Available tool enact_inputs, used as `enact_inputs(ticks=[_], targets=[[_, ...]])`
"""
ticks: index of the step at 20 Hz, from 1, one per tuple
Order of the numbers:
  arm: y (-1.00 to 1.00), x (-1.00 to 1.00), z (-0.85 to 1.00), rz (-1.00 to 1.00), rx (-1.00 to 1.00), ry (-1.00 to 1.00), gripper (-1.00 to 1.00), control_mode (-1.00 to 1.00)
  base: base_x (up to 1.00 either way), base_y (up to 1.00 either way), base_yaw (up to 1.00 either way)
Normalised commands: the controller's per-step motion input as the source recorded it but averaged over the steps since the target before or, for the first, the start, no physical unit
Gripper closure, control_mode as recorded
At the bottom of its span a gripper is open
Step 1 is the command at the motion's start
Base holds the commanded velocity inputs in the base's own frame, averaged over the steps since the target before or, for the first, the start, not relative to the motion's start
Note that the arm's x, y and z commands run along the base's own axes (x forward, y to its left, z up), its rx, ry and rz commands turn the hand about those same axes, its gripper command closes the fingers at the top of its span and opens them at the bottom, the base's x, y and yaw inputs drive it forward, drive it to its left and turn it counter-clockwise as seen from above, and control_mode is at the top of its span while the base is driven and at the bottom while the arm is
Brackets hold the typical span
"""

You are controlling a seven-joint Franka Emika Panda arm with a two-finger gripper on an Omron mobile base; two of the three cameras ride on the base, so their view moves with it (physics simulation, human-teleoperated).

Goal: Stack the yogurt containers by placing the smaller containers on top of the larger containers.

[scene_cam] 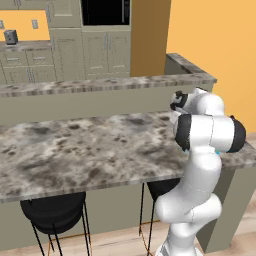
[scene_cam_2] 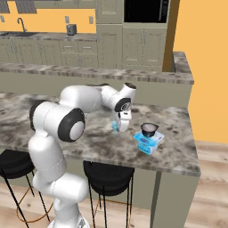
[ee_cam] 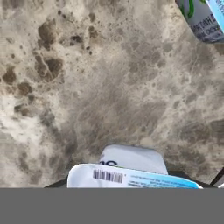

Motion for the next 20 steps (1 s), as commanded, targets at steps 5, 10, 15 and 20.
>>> enact_inputs(ticks=[5,10,15,20], targets=[[-0.05,-0.32,0.74,-0.11,0.0,-0.05,1.0,-1.0,0.0,0.0,0.0],[-0.19,-0.44,0.64,-0.12,0.0,-0.02,1.0,-1.0,0.0,0.0,0.0],[-0.36,-0.38,0.59,-0.04,0.0,-0.08,1.0,-1.0,0.0,0.0,0.0],[-0.32,-0.33,0.44,-0.07,0.0,-0.02,1.0,-1.0,0.0,0.0,0.0]])
